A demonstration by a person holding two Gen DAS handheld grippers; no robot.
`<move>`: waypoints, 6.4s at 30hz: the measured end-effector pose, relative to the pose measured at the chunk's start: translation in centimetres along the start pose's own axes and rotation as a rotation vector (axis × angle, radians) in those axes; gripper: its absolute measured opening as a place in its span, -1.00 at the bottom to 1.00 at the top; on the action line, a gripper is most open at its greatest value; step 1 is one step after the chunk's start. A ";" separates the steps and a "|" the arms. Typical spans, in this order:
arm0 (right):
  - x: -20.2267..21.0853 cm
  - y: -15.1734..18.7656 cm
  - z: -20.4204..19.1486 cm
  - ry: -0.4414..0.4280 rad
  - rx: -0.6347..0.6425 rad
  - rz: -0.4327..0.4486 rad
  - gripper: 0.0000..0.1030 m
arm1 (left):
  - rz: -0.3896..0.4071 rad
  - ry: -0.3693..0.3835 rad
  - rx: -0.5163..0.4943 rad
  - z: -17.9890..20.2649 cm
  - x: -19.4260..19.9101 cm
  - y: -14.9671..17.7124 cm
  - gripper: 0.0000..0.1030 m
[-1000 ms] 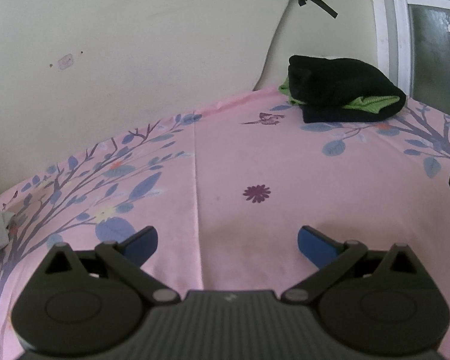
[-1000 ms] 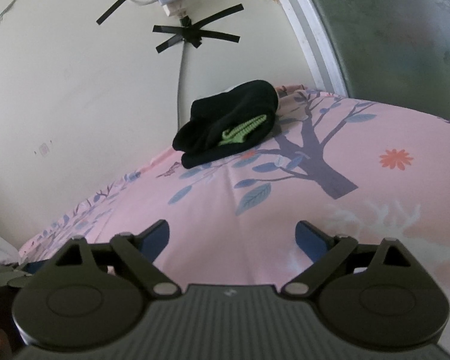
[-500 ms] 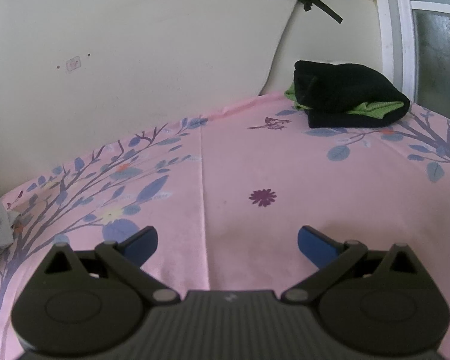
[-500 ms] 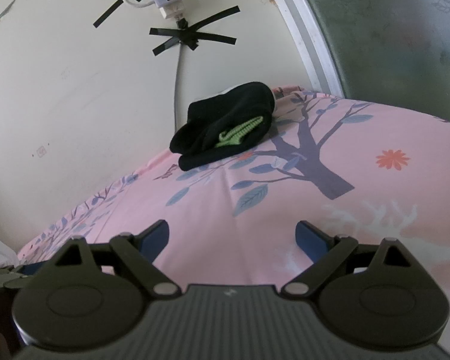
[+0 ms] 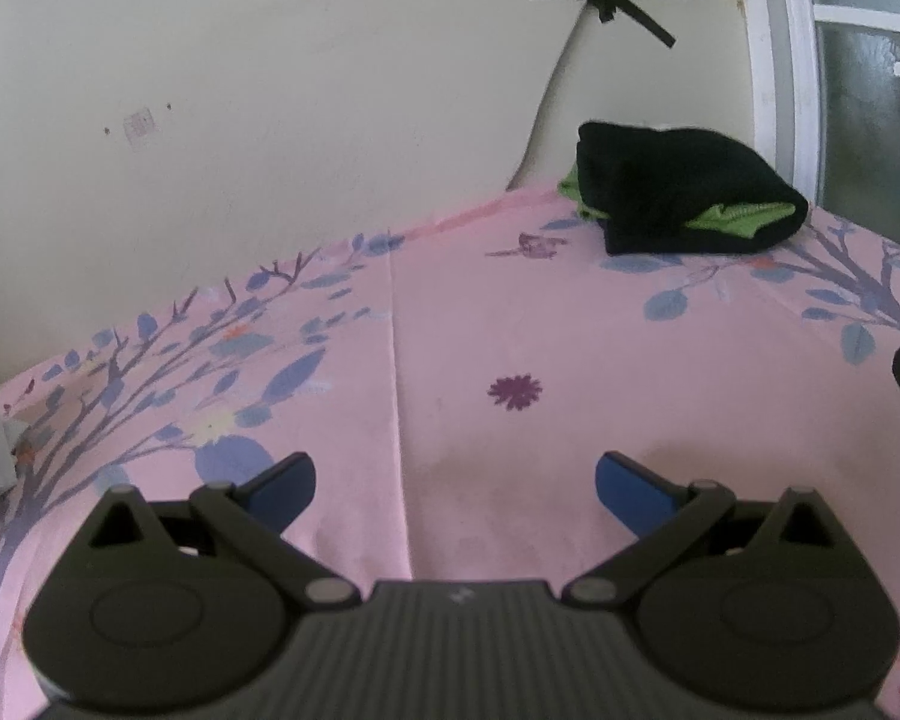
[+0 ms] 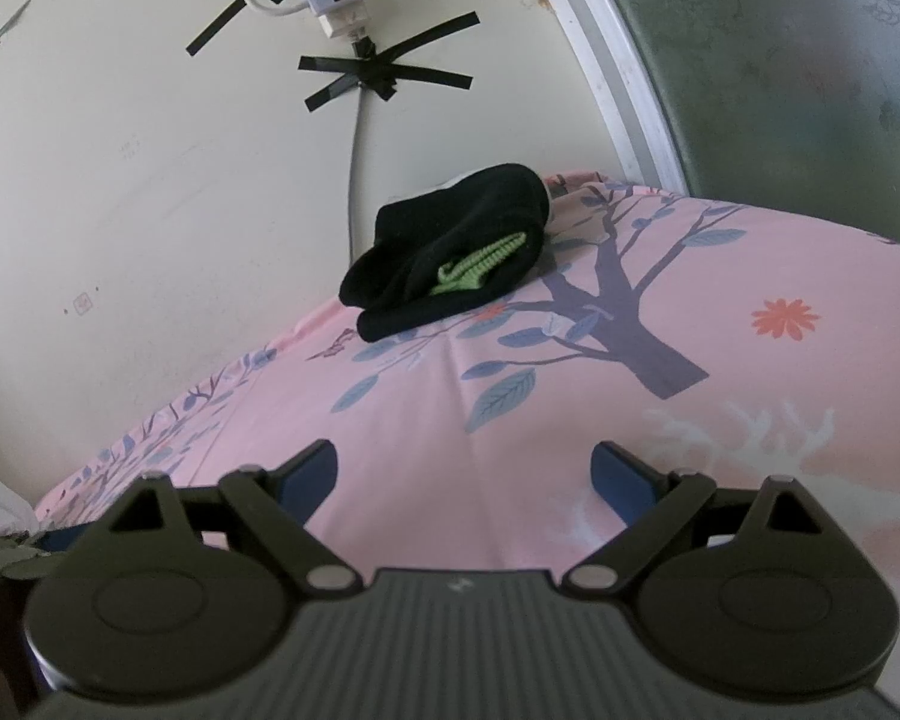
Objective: Fold small clothes
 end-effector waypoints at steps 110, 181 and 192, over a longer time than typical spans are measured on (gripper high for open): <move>0.2 -0.2 0.0 0.000 0.021 0.011 0.73 | -0.045 -0.020 0.002 -0.4 -0.4 0.5 1.00; 0.5 -0.4 -0.3 -0.005 0.033 0.030 0.73 | -0.052 -0.021 0.013 -0.9 -0.6 0.6 1.00; 0.5 -0.4 -0.3 -0.005 0.033 0.031 0.73 | -0.052 -0.020 0.011 -0.9 -0.6 0.6 1.00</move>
Point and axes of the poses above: each gripper's, at about its wrist camera, not at the fingertips, and x roughly against the way its jaws point, z to its right, y to its underside, the point moved 9 cm from there along -x, roughly the way its jaws point, and after that the axes turned 7 degrees about -y, right-handed, at the moved point
